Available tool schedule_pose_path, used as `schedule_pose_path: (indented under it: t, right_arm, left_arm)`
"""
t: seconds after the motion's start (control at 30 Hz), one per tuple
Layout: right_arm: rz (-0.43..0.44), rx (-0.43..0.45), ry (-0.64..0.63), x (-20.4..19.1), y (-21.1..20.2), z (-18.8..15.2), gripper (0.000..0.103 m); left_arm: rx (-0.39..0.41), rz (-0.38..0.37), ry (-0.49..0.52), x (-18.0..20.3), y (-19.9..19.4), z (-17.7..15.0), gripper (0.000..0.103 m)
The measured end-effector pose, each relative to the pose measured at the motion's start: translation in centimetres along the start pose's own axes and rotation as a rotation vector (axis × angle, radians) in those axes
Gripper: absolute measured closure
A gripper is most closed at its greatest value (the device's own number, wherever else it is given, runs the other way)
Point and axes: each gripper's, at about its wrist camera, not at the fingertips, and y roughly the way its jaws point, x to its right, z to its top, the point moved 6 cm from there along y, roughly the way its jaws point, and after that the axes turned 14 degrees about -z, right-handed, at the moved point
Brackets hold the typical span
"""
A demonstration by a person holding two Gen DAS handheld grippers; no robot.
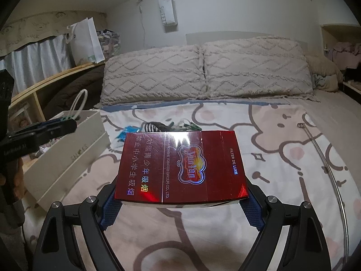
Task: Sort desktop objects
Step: 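Carry the clothespin with the left tool while the right tool carries the red pack over the box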
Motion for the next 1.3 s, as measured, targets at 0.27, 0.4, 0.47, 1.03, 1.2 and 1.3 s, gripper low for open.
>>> schedule_pose_path:
  t: [0.27, 0.4, 0.47, 1.03, 1.2, 1.3]
  right_arm:
    - [0.048, 0.038, -0.052, -4.0, -0.9, 2.0, 0.013]
    - [0.085, 0.052, -0.069, -6.2, -1.3, 2.9, 0.013]
    - [0.105, 0.062, -0.084, -7.8, -1.6, 3.5, 0.013]
    - [0.219, 0.087, -0.14, -16.5, -3.5, 6.5, 0.013]
    - [0.25, 0.094, -0.153, -18.9, -4.0, 7.6, 0.013]
    - [0.275, 0.098, -0.162, -20.6, -4.3, 8.3, 0.013]
  left_arm:
    - [0.064, 0.064, -0.059, -3.5, -3.6, 0.7, 0.051]
    - [0.085, 0.097, -0.079, -5.1, -5.2, 0.6, 0.051]
    - [0.093, 0.11, -0.09, -5.8, -6.0, 0.5, 0.051]
    - [0.219, 0.172, -0.186, -10.5, -12.7, 0.9, 0.051]
    - [0.264, 0.212, -0.224, -12.8, -15.1, 0.9, 0.051]
    - [0.29, 0.257, -0.251, -14.4, -16.8, 0.5, 0.051]
